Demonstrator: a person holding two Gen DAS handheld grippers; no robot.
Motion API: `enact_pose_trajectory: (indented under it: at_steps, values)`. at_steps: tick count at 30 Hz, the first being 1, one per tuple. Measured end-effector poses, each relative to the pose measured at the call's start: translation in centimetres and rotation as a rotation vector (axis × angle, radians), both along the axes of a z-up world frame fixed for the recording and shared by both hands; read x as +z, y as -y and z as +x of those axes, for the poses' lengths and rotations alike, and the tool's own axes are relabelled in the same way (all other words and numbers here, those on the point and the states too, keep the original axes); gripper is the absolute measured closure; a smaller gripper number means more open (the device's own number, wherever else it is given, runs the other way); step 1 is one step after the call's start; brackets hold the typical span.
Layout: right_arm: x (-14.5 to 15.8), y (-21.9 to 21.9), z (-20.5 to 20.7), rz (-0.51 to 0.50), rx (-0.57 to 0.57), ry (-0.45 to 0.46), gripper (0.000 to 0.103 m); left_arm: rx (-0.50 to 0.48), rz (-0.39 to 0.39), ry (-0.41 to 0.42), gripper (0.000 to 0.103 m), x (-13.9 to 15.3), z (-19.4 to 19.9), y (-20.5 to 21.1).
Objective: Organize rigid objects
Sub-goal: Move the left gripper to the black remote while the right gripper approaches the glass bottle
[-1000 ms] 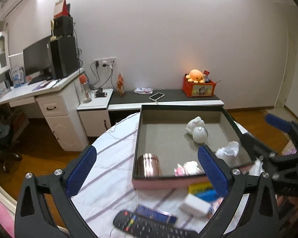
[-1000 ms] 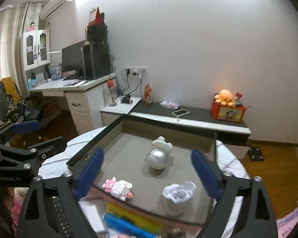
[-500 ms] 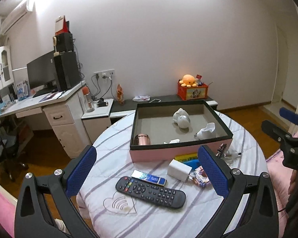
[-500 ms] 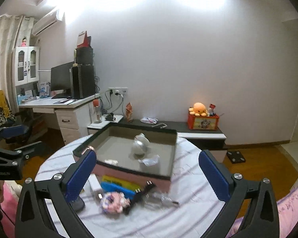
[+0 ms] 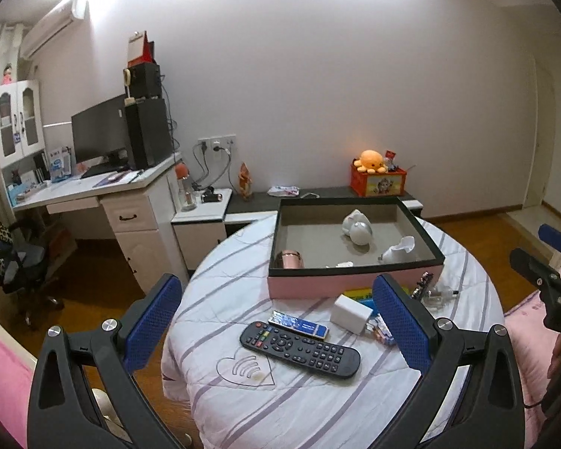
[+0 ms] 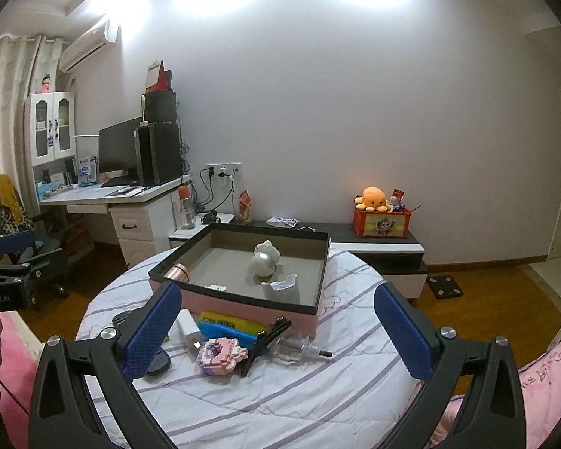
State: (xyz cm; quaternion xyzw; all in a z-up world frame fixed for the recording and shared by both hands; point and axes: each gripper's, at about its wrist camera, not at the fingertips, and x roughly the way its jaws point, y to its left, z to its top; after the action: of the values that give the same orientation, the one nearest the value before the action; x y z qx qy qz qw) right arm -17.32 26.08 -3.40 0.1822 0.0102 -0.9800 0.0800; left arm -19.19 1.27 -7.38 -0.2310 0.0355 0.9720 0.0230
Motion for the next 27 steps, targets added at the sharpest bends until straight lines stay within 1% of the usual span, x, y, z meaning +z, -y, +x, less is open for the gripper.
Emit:
enact_pose_trajectory:
  at_steps: [7,14,21,23,27]
  values:
    - [-0.6,-0.7,-0.2,-0.006,-0.018,0.016,0.0,-0.027,-0.021,0.035,0.0,-1.1,-1.0,-1.2]
    - [-2.3,-1.5,-1.7,-0.009,-0.034,0.08,0.0,-0.045,-0.035,0.092,0.0,-2.9,-2.5,-2.1]
    - [-5.3,-1.8,-3.8,-0.013,-0.043,0.176,0.0,-0.052,-0.015,0.221,0.0,-6.6,-4.7,-2.7]
    - [-6.0,-1.8,-4.3,-0.013,-0.04,0.194,0.0,-0.039,-0.017,0.265,0.0,-7.9,-5.3,-3.0]
    - [-7.4,-1.7,-5.3,-0.013,-0.034,0.237,0.0,-0.022,0.0,0.32,0.0,-9.5,-6.2,-3.0]
